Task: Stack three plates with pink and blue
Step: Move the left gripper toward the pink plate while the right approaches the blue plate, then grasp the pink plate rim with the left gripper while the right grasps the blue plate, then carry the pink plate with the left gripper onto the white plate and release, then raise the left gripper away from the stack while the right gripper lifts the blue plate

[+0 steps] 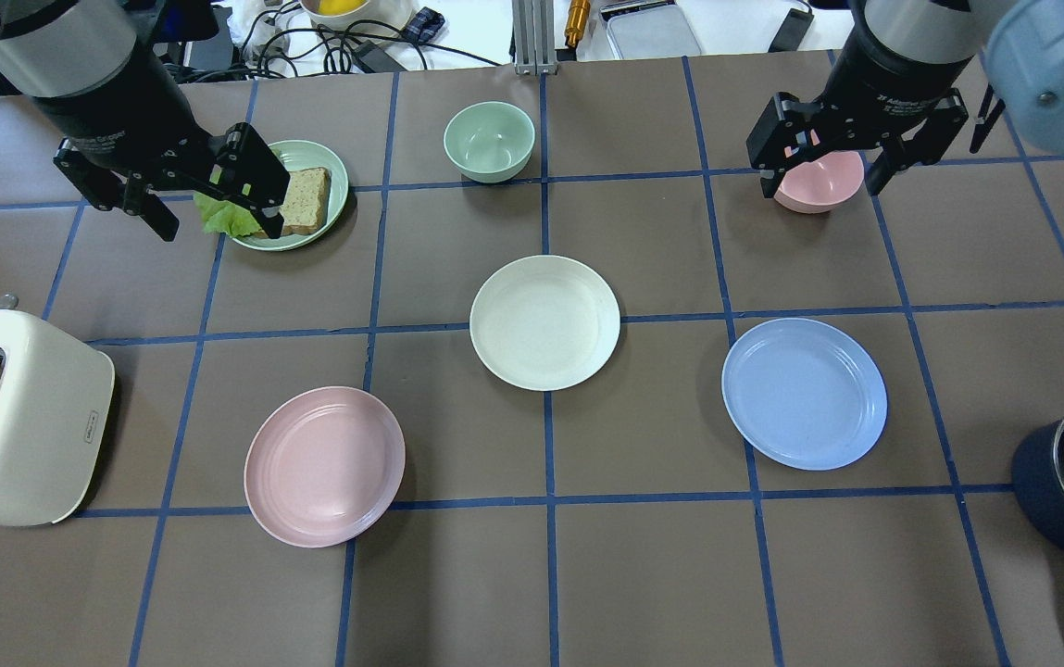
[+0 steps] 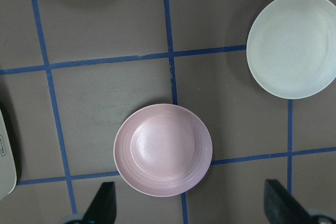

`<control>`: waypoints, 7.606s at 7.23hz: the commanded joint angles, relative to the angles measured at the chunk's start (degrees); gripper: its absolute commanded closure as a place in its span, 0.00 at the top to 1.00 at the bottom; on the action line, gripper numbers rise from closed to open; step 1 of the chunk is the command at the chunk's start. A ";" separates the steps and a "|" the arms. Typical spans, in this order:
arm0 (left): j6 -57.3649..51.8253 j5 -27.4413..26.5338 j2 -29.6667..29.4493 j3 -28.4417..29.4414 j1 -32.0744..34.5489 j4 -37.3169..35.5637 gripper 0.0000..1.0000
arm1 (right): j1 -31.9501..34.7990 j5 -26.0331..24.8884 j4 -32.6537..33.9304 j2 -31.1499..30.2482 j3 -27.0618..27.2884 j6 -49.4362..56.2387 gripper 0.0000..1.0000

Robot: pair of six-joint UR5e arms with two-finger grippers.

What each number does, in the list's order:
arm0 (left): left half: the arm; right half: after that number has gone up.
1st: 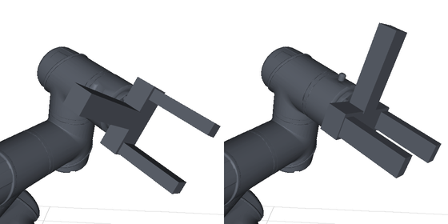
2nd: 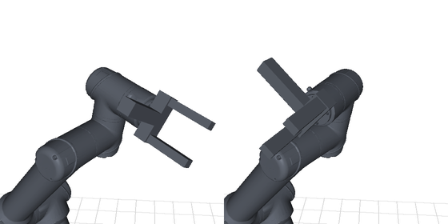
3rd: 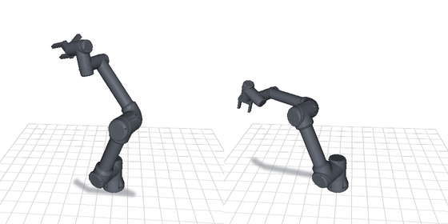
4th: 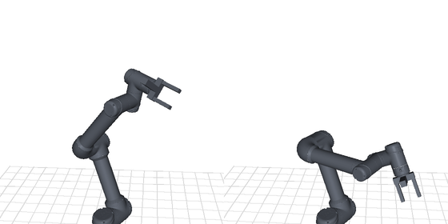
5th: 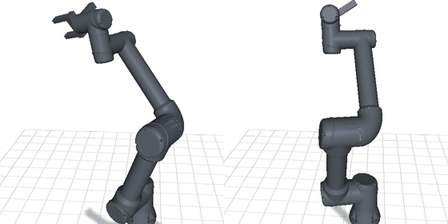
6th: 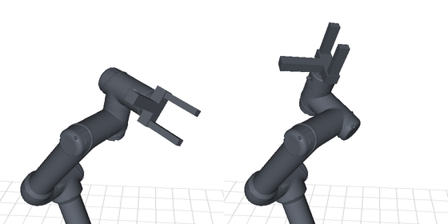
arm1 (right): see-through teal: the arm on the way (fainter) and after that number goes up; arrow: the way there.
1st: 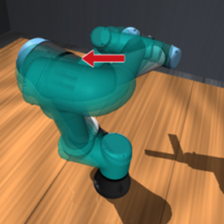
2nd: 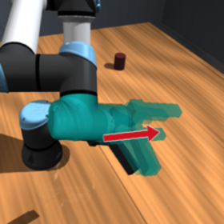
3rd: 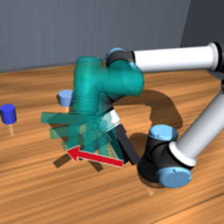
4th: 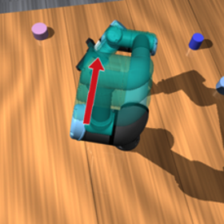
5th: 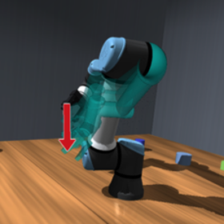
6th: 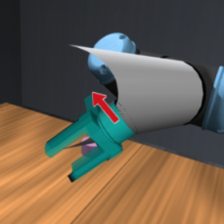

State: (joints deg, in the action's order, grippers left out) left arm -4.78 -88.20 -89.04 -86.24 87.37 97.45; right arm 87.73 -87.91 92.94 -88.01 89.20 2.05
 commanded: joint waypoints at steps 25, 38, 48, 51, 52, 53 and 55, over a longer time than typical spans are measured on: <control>6.00 -1.18 -4.99 -46.19 9.75 -51.06 0.89 | -22.60 1.33 29.49 3.64 32.26 18.25 0.98; 18.73 -6.37 -16.39 -13.57 18.87 -36.55 0.00 | -22.69 2.57 34.15 9.88 34.90 18.16 0.00; 41.52 -7.95 -40.42 13.20 34.45 -24.32 0.00 | -22.51 3.44 22.63 7.51 23.12 17.46 0.00; 40.73 -9.69 -39.03 13.20 34.45 -25.37 1.00 | -22.42 3.09 22.37 7.50 21.72 16.94 0.00; 40.55 -9.71 -38.58 13.38 34.01 -25.73 1.00 | -22.25 3.01 22.37 7.42 21.63 15.72 0.00; 39.42 -9.27 -36.57 13.55 32.62 -25.82 1.00 | -21.73 3.01 22.37 7.33 21.36 14.31 0.00; 33.11 -3.16 -30.70 13.64 25.53 -20.75 1.00 | -16.74 3.79 22.28 7.15 20.84 5.38 0.00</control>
State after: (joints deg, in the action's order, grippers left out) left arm 31.85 -95.56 -123.42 -72.65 117.35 73.42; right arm 67.73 -84.70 115.26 -80.79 110.30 12.66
